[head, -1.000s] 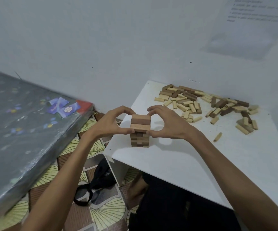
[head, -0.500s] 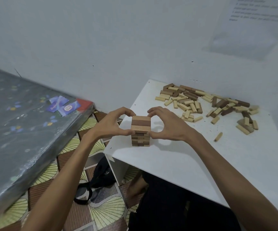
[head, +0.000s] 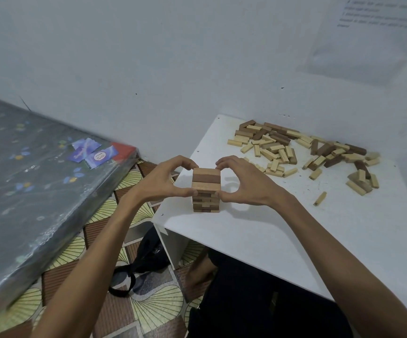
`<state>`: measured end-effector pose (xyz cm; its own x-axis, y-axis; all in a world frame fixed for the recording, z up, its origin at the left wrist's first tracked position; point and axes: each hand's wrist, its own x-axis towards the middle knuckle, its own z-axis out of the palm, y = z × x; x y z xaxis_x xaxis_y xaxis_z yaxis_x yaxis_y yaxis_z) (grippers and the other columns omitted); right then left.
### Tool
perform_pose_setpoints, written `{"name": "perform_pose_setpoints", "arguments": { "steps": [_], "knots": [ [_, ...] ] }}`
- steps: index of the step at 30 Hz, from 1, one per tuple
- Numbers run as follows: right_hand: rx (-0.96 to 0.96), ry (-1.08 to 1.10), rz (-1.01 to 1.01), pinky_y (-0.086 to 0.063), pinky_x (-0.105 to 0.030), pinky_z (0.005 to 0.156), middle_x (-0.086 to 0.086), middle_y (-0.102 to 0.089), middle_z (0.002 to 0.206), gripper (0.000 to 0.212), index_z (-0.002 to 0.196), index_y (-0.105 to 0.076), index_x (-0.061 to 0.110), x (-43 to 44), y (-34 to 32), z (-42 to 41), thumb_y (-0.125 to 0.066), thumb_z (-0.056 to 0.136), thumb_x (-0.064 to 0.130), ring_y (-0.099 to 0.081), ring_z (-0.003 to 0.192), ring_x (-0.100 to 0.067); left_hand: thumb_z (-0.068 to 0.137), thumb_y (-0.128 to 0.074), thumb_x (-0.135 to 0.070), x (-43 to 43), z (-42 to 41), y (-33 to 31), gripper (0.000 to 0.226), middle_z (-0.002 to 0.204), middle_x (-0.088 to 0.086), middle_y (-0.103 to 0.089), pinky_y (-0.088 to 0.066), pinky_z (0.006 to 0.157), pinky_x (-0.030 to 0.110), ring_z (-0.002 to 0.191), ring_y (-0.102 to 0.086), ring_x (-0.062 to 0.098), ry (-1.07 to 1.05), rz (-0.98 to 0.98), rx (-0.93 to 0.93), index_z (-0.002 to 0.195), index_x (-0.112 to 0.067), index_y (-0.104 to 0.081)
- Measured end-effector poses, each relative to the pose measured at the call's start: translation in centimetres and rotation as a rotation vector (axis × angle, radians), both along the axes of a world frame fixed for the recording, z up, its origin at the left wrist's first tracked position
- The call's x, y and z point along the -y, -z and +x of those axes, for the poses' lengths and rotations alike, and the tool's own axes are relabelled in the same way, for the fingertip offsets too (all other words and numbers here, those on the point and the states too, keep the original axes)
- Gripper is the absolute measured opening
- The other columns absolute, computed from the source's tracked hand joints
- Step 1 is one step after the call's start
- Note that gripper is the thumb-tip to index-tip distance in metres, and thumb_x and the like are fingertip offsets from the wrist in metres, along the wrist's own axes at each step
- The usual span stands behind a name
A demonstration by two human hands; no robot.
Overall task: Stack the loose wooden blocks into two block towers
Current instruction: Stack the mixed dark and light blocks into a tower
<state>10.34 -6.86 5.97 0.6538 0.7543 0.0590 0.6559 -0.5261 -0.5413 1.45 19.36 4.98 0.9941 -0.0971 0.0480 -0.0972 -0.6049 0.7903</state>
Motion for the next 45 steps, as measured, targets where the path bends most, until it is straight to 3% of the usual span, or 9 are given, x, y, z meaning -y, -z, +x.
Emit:
{"name": "perform_pose_setpoints", "arguments": {
  "steps": [13,18,23,27,31,34,40,45],
  "knots": [
    [0.029,0.020,-0.014,-0.044,-0.033,0.099,0.018,-0.038,0.150,0.087,0.150,-0.033,0.033,0.6,-0.2,-0.5,-0.071,0.080,0.066,-0.041,0.134,-0.006,0.066,-0.083,-0.062,0.4,-0.5,-0.9,0.080,0.138,-0.020,-0.056,-0.043,0.111,0.042,0.131,-0.049,-0.001,0.005,0.022,0.010,0.138,-0.042,-0.053],
    [0.071,0.028,-0.024,-0.044,-0.029,0.095,0.022,-0.045,0.144,0.075,0.144,-0.041,0.037,1.7,-1.1,-0.5,-0.066,0.082,0.071,-0.046,0.127,-0.003,0.077,-0.085,-0.052,1.2,0.2,-1.9,0.066,0.138,-0.021,-0.058,-0.039,0.112,0.032,0.133,-0.049,-0.001,0.048,0.058,0.055,0.135,-0.038,-0.058],
    [0.108,0.102,-0.037,-0.050,-0.027,0.083,0.020,-0.065,0.115,0.041,0.127,-0.062,0.032,4.7,-2.4,0.8,-0.068,0.091,0.050,-0.060,0.099,-0.002,0.085,-0.074,-0.057,4.1,2.2,-4.5,0.041,0.116,-0.024,-0.067,-0.051,0.096,0.030,0.108,-0.063,-0.002,0.026,0.207,0.124,0.118,-0.035,-0.067],
    [0.100,0.195,-0.146,-0.054,-0.034,0.082,0.018,-0.066,0.105,0.032,0.121,-0.066,0.029,7.6,-3.2,3.2,-0.068,0.092,0.043,-0.063,0.089,-0.005,0.090,-0.074,-0.047,7.7,5.0,-7.0,0.033,0.109,-0.017,-0.070,-0.054,0.086,0.029,0.097,-0.066,0.004,0.081,0.372,0.067,0.117,-0.027,-0.070],
    [0.099,0.315,-0.266,-0.051,-0.035,0.087,0.013,-0.067,0.103,0.027,0.119,-0.067,0.024,11.0,-3.2,6.9,-0.066,0.095,0.035,-0.060,0.089,-0.009,0.091,-0.073,-0.044,12.0,9.8,-7.4,0.029,0.103,-0.019,-0.068,-0.054,0.090,0.035,0.097,-0.065,0.008,0.157,0.498,-0.019,0.114,-0.026,-0.069],
    [0.072,0.377,-0.314,-0.053,-0.036,0.084,0.005,-0.070,0.110,0.026,0.118,-0.068,0.022,12.9,-2.7,9.9,-0.063,0.095,0.032,-0.062,0.096,-0.015,0.091,-0.074,-0.041,14.9,13.9,-6.4,0.029,0.111,-0.009,-0.071,-0.054,0.094,0.037,0.101,-0.064,0.014,0.168,0.529,-0.063,0.113,-0.022,-0.070],
    [0.070,0.443,-0.295,-0.052,-0.032,0.076,0.002,-0.068,0.114,0.023,0.114,-0.070,0.022,13.5,-1.6,15.3,-0.060,0.094,0.029,-0.066,0.095,-0.020,0.092,-0.072,-0.034,18.2,21.8,-2.9,0.030,0.118,0.000,-0.069,-0.051,0.098,0.035,0.124,-0.054,0.020,0.100,0.601,-0.162,0.116,-0.016,-0.070],
    [0.104,0.455,-0.315,-0.058,-0.040,0.080,-0.009,-0.068,0.109,0.020,0.107,-0.070,0.013,11.9,-0.2,20.1,-0.061,0.095,0.027,-0.065,0.093,-0.027,0.093,-0.068,-0.022,18.7,26.1,-1.9,0.029,0.120,0.007,-0.065,-0.052,0.088,0.037,0.108,-0.062,0.027,-0.005,0.606,-0.153,0.118,-0.008,-0.068]
  ]
}}
